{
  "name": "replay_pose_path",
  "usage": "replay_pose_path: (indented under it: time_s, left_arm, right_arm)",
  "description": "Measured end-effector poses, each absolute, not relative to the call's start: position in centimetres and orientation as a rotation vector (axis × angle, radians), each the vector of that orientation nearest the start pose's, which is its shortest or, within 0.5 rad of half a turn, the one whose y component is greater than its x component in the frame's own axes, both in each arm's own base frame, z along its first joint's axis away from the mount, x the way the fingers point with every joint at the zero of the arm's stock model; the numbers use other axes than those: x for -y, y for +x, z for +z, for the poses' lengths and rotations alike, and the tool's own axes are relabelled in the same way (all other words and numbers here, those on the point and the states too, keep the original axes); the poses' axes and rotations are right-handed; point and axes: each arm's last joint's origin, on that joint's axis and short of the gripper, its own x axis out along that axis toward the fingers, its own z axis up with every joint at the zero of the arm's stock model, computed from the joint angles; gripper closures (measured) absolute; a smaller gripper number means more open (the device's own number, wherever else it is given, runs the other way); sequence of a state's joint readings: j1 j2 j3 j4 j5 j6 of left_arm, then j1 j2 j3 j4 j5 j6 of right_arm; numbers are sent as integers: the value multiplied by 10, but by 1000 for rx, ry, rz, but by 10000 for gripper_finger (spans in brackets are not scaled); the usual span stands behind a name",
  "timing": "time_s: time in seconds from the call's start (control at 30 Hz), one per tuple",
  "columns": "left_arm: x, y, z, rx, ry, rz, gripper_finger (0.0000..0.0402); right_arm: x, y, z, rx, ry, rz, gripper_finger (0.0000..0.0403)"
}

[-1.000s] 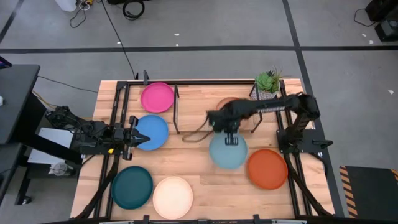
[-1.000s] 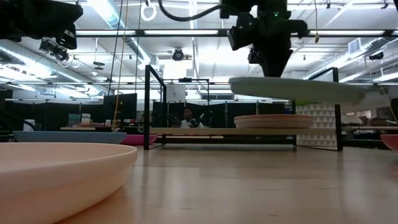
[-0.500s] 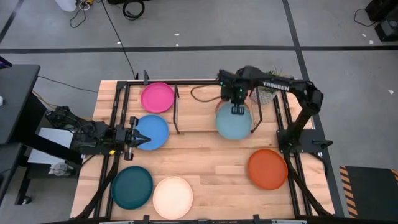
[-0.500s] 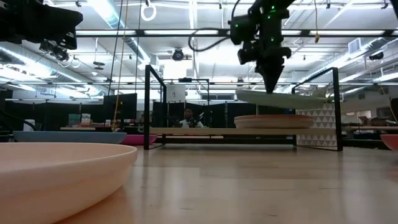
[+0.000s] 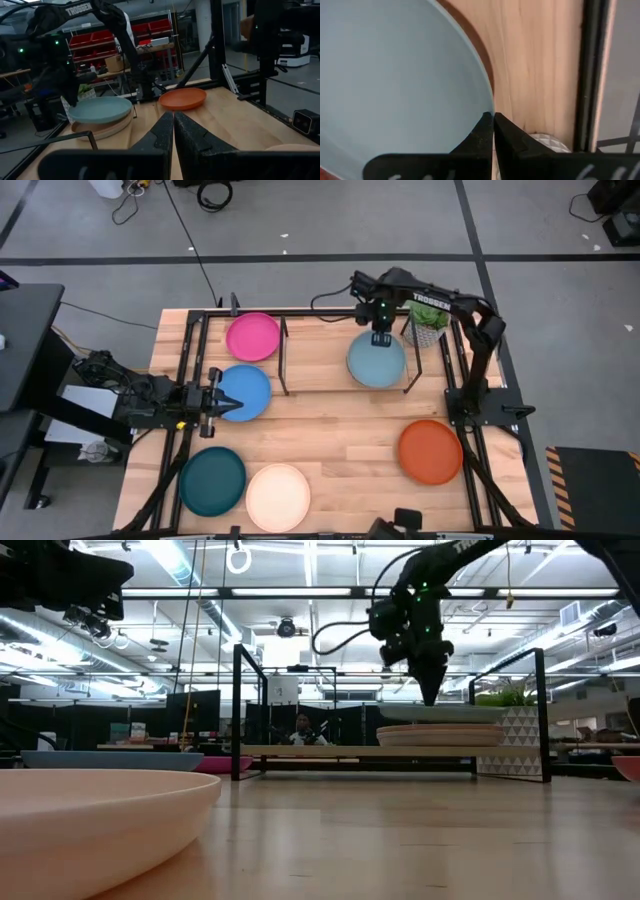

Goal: Place and stack plates onto a shelf
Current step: Stack the light blue plate on top of the light brown plate on the shelf, then put the orange plate on the shelf

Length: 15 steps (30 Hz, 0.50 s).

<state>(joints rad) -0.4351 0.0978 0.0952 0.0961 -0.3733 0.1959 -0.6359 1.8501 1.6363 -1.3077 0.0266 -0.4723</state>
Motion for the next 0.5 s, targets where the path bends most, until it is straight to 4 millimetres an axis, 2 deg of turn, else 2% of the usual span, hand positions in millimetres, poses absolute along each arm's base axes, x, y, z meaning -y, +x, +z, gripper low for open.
replay_pose_path:
  time_s: [0.17, 0.3, 0.4, 0.5]
  left_arm:
    - [31, 92, 196, 79, 163, -54, 379]
    - [31, 92, 196, 76, 147, -55, 379]
    - [31, 92, 196, 76, 138, -56, 379]
    - [31, 92, 196, 76, 138, -56, 379]
  right_arm:
    - [214, 286, 251, -1584, 105, -154, 391]
    - [215, 288, 246, -1593, 128, -164, 369]
    - [216, 288, 247, -1599, 112, -200, 346]
    - [215, 287, 257, -1605, 96, -260, 328]
